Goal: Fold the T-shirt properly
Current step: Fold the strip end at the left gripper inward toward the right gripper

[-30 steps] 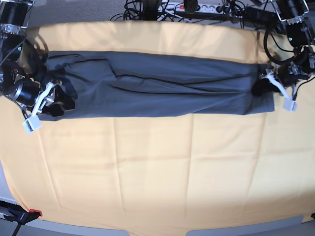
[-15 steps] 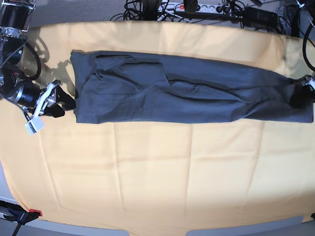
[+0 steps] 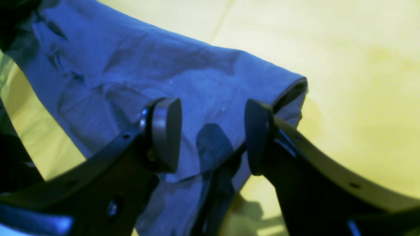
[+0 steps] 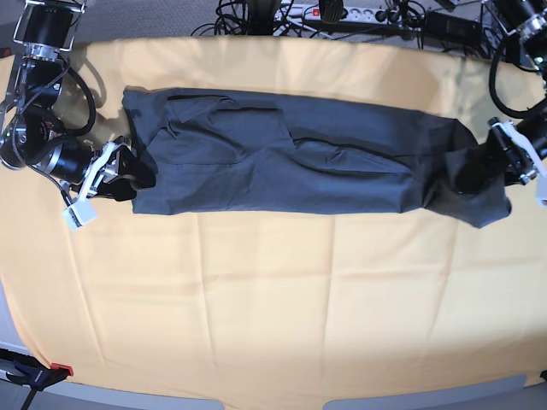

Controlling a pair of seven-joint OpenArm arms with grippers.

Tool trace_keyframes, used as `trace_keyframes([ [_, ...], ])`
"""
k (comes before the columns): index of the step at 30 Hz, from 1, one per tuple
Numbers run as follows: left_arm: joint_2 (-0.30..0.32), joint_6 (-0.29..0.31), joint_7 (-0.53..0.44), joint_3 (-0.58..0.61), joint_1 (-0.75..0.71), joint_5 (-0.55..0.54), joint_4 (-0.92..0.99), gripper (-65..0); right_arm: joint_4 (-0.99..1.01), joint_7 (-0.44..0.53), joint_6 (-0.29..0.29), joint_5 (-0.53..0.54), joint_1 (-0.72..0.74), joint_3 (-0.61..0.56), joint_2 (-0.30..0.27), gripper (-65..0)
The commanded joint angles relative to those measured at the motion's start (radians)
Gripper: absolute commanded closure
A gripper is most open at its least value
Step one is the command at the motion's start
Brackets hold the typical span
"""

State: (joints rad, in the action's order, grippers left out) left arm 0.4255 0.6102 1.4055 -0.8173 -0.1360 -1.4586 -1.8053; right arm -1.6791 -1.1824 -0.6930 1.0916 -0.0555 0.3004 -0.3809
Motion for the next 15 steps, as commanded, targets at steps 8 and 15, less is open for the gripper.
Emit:
trace_keyframes([
  [8, -0.143, 0.072, -0.009, 0.053, -0.032, -0.025, -0.117, 0.0, -0.014, 0.018, -0.005, -0.023, 0.013, 0.009, -0.015, -33.1],
  [15, -0.242, 0.088, -0.022, 0.15, -0.029, -0.025, -0.108, 0.0, -0.014, 0.014, -0.005, -0.019, 0.014, 0.009, -0.016, -33.1],
])
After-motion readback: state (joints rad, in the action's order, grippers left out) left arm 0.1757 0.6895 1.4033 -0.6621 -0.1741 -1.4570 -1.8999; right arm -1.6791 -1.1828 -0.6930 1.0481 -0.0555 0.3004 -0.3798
